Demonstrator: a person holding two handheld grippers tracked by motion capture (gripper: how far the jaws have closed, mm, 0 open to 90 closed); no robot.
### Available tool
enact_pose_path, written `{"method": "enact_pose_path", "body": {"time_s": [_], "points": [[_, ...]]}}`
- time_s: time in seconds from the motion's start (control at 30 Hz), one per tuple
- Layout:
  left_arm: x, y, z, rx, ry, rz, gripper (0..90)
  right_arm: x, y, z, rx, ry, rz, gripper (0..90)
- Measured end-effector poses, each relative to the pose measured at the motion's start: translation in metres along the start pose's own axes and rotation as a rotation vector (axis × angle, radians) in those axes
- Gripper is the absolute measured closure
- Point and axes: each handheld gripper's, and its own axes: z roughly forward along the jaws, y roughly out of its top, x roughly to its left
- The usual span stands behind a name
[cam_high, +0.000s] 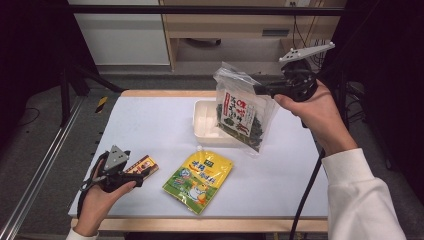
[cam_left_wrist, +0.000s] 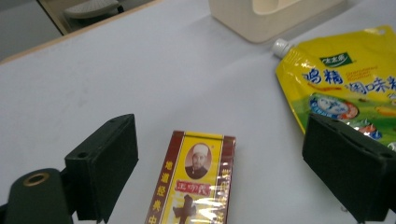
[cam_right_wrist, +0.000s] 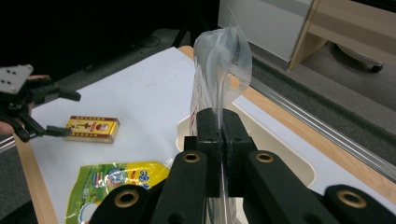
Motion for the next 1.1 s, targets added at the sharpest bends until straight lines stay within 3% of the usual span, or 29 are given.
{"method": "enact_pose_path", "body": {"time_s": [0.23,0.43,0.53,0.73,0.93,1.1], "points": [[0.002,-0.018,-0.004,0.004,-0.01,-0.05,10.1,-0.017,0.006,0.006,-0.041,-0.013,0.021,88.6],[-0.003,-0.029,-0.01,0.015,0.008,-0.021,10.1,-0.028,0.014,0.008,-0.073,-0.046,0.032,88.7],[-0.004,-0.03,-0.018,-0.007,0.033,-0.018,10.2,-0.034,0.017,0.01,-0.088,-0.055,0.045,88.7],[0.0,-0.033,-0.025,-0.049,0.078,-0.073,10.3,-0.045,0.017,0.016,-0.107,-0.07,0.071,88.7],[0.004,-0.038,-0.023,-0.036,0.08,-0.109,10.2,-0.06,0.014,0.03,-0.14,-0.079,0.128,88.7],[0.004,-0.038,-0.023,-0.034,0.078,-0.105,10.2,-0.064,0.015,0.037,-0.144,-0.093,0.136,88.8]]}}
